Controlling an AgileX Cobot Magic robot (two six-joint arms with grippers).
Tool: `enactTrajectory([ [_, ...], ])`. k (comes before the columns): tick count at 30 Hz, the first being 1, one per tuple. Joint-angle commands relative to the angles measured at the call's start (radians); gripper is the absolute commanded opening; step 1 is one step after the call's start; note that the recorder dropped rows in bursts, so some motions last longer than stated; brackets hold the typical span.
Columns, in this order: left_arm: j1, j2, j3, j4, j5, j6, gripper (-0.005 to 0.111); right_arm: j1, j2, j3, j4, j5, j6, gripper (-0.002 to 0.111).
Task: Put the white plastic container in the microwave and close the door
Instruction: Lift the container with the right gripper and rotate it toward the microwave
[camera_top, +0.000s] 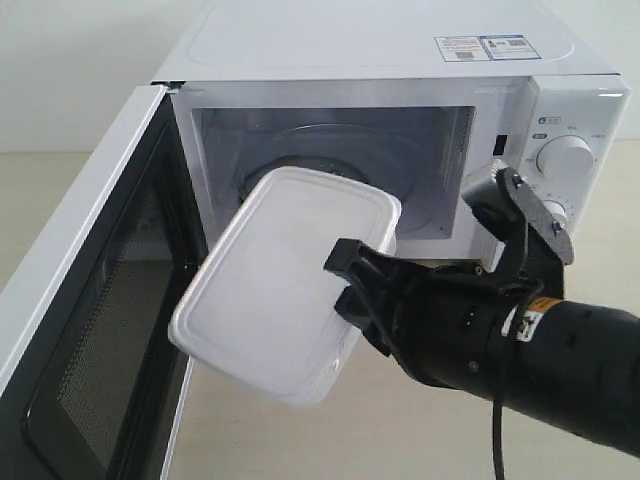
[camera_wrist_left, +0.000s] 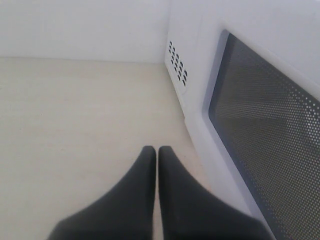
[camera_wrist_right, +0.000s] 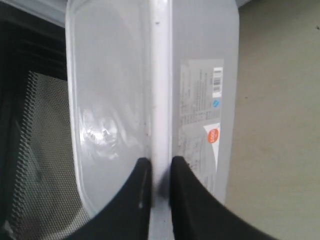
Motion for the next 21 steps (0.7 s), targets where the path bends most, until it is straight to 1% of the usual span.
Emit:
enactTrajectory([
  [1, 0.002, -0.003, 0.004, -0.003, -0.004, -0.012, 0.004, 0.017, 0.036, 0.068, -0.236, -0.198, 0.372, 0.0],
  [4, 0.002, -0.003, 0.004, -0.003, -0.004, -0.012, 0.004, 0.017, 0.079, 0.07, -0.287, -0.224, 0.418, 0.0],
  [7, 0.002, -0.003, 0.004, -0.003, -0.004, -0.012, 0.004, 0.017, 0.124, 0.07, -0.34, -0.283, 0.515, 0.0],
  [11, 0.002, -0.003, 0.004, -0.003, -0.004, -0.012, 0.004, 0.017, 0.176, 0.07, -0.348, -0.362, 0.59, 0.0],
  [14, 0.002, -0.003, 0.004, -0.003, -0.004, -0.012, 0.004, 0.017, 0.204, 0.068, -0.284, -0.394, 0.58, 0.0],
  [16, 0.002, -0.003, 0.004, -0.003, -0.004, -0.012, 0.004, 0.017, 0.214, 0.068, -0.205, -0.404, 0.533, 0.0],
  [21, 0.002, -0.003, 0.004, -0.003, -0.004, -0.012, 0.004, 0.015, 0.22, 0.068, -0.086, -0.471, 0.46, 0.0],
])
